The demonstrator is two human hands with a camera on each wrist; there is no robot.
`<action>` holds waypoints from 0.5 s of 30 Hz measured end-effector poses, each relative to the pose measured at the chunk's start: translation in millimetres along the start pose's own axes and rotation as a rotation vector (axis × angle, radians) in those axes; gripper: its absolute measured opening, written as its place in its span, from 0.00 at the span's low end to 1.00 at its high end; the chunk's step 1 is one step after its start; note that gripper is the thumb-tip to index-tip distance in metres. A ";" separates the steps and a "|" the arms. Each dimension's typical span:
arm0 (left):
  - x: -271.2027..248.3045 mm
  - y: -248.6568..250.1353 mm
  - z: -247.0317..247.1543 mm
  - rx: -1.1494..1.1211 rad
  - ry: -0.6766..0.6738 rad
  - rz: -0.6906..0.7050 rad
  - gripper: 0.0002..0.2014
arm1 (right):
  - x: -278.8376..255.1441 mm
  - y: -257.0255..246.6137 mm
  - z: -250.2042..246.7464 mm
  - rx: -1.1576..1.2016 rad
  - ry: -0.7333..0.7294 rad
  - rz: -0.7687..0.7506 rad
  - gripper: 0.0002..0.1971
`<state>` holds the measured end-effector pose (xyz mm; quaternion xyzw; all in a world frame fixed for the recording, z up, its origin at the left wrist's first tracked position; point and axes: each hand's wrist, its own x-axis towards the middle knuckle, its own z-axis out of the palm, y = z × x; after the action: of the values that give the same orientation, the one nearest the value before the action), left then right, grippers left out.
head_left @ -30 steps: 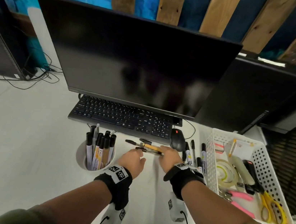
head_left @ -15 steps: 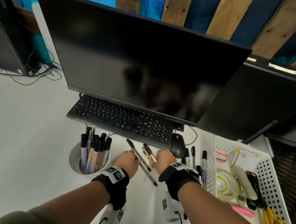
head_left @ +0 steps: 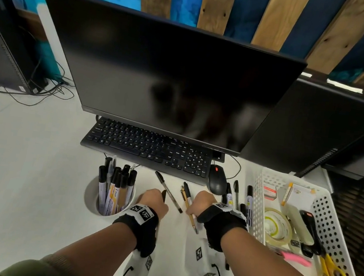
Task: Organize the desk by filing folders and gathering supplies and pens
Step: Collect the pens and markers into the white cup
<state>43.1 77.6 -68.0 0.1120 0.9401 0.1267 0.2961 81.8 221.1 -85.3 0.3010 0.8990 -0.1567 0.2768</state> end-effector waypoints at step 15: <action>-32.7 -11.2 -16.3 -0.114 0.101 0.287 0.13 | -32.4 -20.0 -6.7 0.164 0.109 0.009 0.20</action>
<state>58.2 54.9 -41.2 0.2217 0.9194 0.2261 0.2333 88.1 194.0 -58.5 0.3347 0.8955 -0.2119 0.2027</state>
